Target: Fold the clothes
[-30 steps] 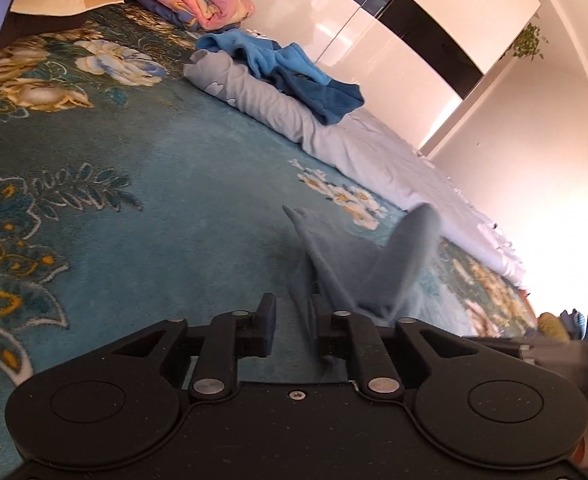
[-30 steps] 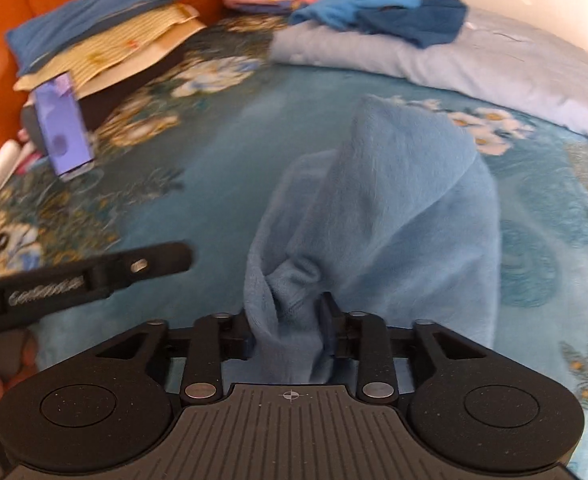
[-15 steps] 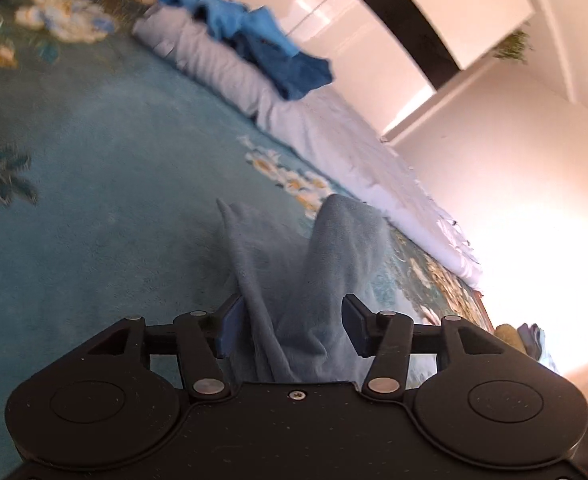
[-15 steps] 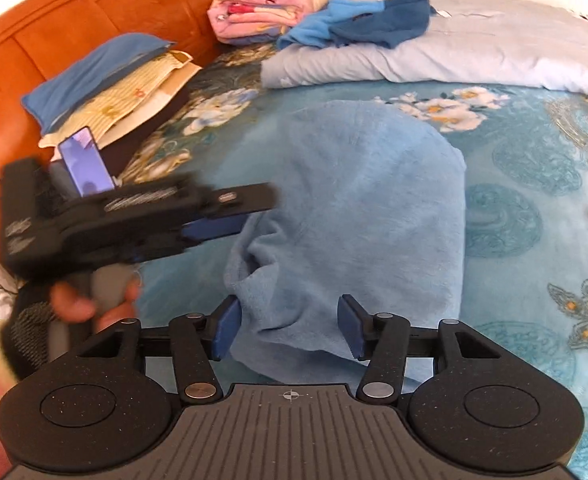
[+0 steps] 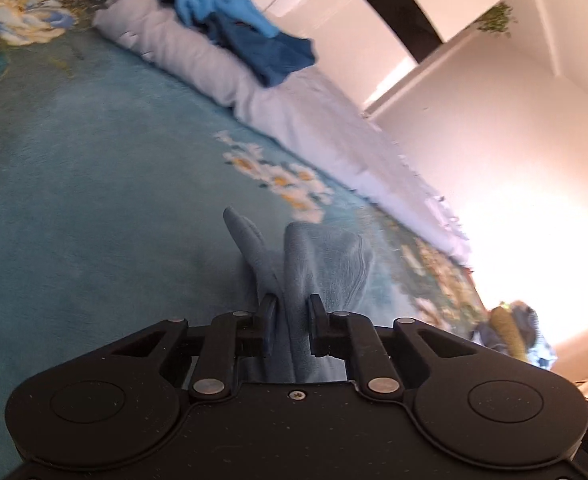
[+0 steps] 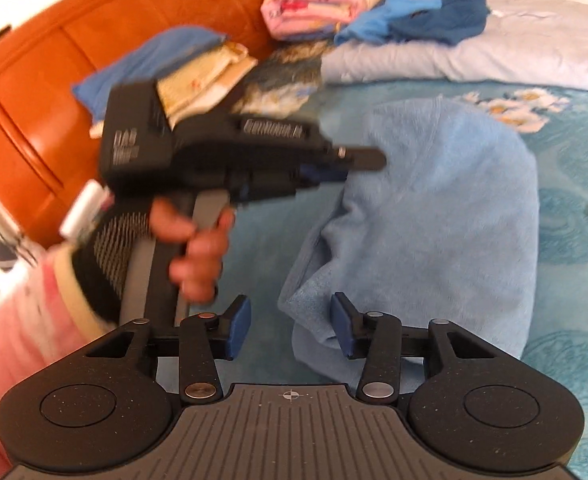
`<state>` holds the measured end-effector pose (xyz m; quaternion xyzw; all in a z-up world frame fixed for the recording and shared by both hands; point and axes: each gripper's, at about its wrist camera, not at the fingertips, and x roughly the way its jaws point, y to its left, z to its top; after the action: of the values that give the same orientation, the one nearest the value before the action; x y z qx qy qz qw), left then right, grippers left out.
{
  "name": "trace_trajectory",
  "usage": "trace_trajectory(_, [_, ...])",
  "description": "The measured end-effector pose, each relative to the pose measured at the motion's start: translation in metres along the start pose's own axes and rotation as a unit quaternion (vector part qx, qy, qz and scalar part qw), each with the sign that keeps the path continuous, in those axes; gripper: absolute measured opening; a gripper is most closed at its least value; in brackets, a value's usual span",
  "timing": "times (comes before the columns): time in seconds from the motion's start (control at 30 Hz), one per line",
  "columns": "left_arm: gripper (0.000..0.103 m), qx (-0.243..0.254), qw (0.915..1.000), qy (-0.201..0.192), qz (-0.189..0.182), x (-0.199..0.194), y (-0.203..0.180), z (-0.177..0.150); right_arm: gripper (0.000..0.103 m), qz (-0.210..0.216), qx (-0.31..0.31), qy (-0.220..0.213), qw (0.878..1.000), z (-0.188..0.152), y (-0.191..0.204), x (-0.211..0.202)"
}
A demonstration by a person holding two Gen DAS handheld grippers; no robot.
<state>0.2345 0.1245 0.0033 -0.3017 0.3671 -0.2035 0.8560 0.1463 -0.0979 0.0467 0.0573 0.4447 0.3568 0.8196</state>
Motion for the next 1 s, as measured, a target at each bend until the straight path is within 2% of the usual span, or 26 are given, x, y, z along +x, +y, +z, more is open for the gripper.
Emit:
trace_trajectory(0.13, [0.014,-0.014,0.9998,-0.001,0.011,-0.001,0.011,-0.006,0.041,-0.007,0.021,0.027,0.999,-0.005,-0.005,0.020])
trace_trajectory(0.2, [0.020,-0.011,0.9998,-0.007,0.012,-0.007,0.010,-0.007,0.041,-0.005,0.022,0.028,0.999,-0.008,-0.004,0.018])
trace_trajectory(0.27, [0.035,0.001,0.9997,-0.015,0.020,-0.014,0.008,-0.007,0.041,-0.003,0.026,0.024,0.999,-0.011,-0.005,0.012])
trace_trajectory(0.33, [0.044,0.012,0.9997,-0.016,0.017,-0.020,0.007,-0.006,0.040,-0.004,0.061,0.010,0.998,-0.018,-0.018,0.007])
trace_trajectory(0.4, [0.054,0.014,0.9998,-0.014,0.010,-0.022,0.008,-0.006,0.049,-0.006,0.095,-0.003,0.995,-0.026,-0.030,0.002])
trace_trajectory(0.43, [0.063,0.013,0.9997,-0.013,0.014,-0.020,0.009,-0.005,0.059,-0.007,0.112,-0.009,0.994,-0.030,-0.036,-0.001])
trace_trajectory(0.47, [0.073,0.012,0.9997,-0.011,0.018,-0.018,0.010,-0.005,0.062,-0.007,0.130,-0.016,0.991,-0.034,-0.042,-0.003])
trace_trajectory(0.7, [0.078,0.006,0.9992,0.024,0.033,0.013,0.012,-0.007,0.062,-0.013,0.248,-0.062,0.967,-0.060,-0.085,-0.021])
trace_trajectory(0.87, [0.080,-0.004,0.9994,0.028,0.020,0.024,0.012,-0.004,0.062,-0.014,0.328,-0.092,0.940,-0.079,-0.114,-0.032])
trace_trajectory(1.0, [0.078,-0.009,0.9993,0.027,0.023,0.028,0.012,-0.003,0.059,0.008,0.356,-0.100,0.929,-0.077,-0.115,-0.020])
